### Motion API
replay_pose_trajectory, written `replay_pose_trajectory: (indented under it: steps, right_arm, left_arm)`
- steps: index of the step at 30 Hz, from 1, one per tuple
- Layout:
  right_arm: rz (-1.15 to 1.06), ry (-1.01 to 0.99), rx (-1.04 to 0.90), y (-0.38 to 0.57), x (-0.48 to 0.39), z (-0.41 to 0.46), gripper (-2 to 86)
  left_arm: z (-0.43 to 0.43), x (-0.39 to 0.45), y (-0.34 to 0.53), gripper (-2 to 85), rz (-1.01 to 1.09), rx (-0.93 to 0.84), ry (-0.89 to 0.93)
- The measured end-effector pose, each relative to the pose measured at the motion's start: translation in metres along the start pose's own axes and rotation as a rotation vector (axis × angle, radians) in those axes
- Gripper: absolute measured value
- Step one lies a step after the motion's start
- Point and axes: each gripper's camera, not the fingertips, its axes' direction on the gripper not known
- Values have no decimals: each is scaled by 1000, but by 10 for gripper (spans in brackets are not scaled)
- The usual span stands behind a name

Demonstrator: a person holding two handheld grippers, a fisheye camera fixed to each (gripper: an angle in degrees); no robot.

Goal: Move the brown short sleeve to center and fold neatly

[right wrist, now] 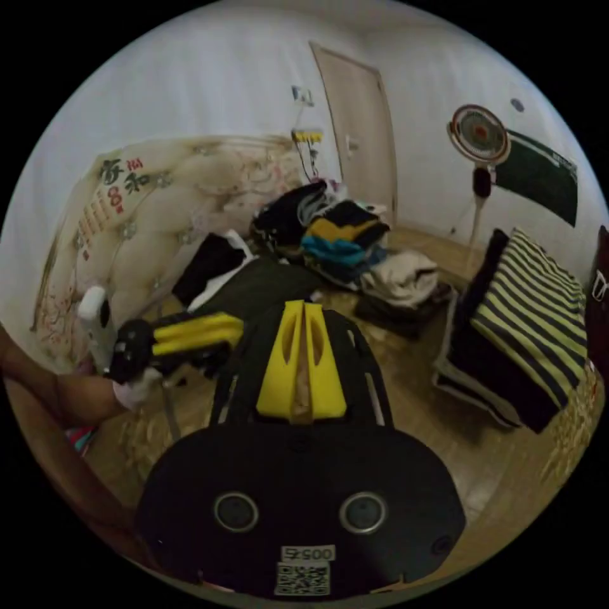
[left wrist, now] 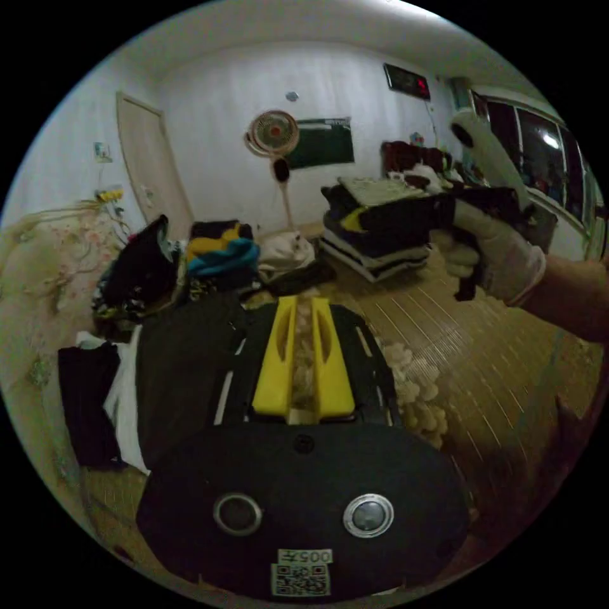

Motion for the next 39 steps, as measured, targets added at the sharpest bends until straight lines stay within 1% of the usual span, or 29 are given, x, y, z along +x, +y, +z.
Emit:
replay_pose_trajectory:
  steps: [1,2,3,4,5,6,7,8,9,12,16,18,20,22,24,25,27,29,32,34,35,37,39]
  right_arm:
    - [-11,-33,-36,-6,-6,16,-9]
    - [-28,-126,-116,-18,-17,46,-8]
    - [-17,-208,-153,-28,-24,75,-6]
    - [-1,-228,-158,-33,-27,88,-4]
    - [26,-241,-171,-42,-31,115,0]
    - [54,-250,-198,-51,-35,142,16]
    - [68,-260,-212,-56,-36,156,24]
    - [97,-292,-242,-64,-39,184,43]
    - [125,-314,-275,-72,-41,212,60]
    - [158,-310,-365,-90,-55,281,95]
    - [152,-261,-409,-108,-84,347,93]
    - [196,-192,-415,-116,-104,380,72]
    - [240,-167,-365,-120,-116,392,50]
    - [283,-201,-265,-123,-128,395,24]
    - [265,-334,-165,-129,-153,401,0]
    - [245,-373,-156,-131,-161,404,-2]
    - [148,-480,-184,-137,-200,425,-8]
    - [65,-515,-247,-138,-231,445,-10]
    - [-41,-510,-343,-133,-275,475,-12]
    - [-56,-511,-369,-129,-292,486,-13]
    - [-54,-518,-375,-128,-300,490,-12]
    - [-51,-521,-372,-127,-309,494,-12]
    - [-50,-533,-383,-128,-319,497,-10]
  left_arm:
    - [6,-17,13,52,-39,-40,67]
    - [8,-24,20,46,-50,-51,81]
    - [9,-38,32,31,-46,-58,56]
    - [7,-50,45,12,-36,-56,-47]
    - [6,-57,50,9,-36,-60,-111]
    - [5,-71,60,2,-39,-81,-225]
    - [3,-89,71,0,-51,-79,-276]
    - [2,-100,77,-1,-72,-72,-283]
    - [0,-125,90,-1,-147,-78,-285]
    - [-9,-182,129,2,-292,-59,-256]
    - [-29,-235,192,24,-354,-41,-332]
    - [-37,-257,219,41,-391,-52,-315]
    - [-47,-279,244,54,-432,-38,-285]
    - [-62,-305,271,66,-463,-9,-237]
    - [-74,-320,287,77,-464,16,-202]
    - [-82,-329,296,81,-455,30,-184]
    - [-92,-340,308,89,-432,36,-160]
    - [-97,-351,320,104,-398,8,-133]
    - [-90,-367,344,126,-330,-109,-124]
    - [-77,-379,368,134,-283,-232,-59]
    - [-74,-382,374,134,-278,-261,-46]
    - [-63,-396,398,131,-253,-350,-64]
    - [-61,-406,413,120,-228,-372,-72]
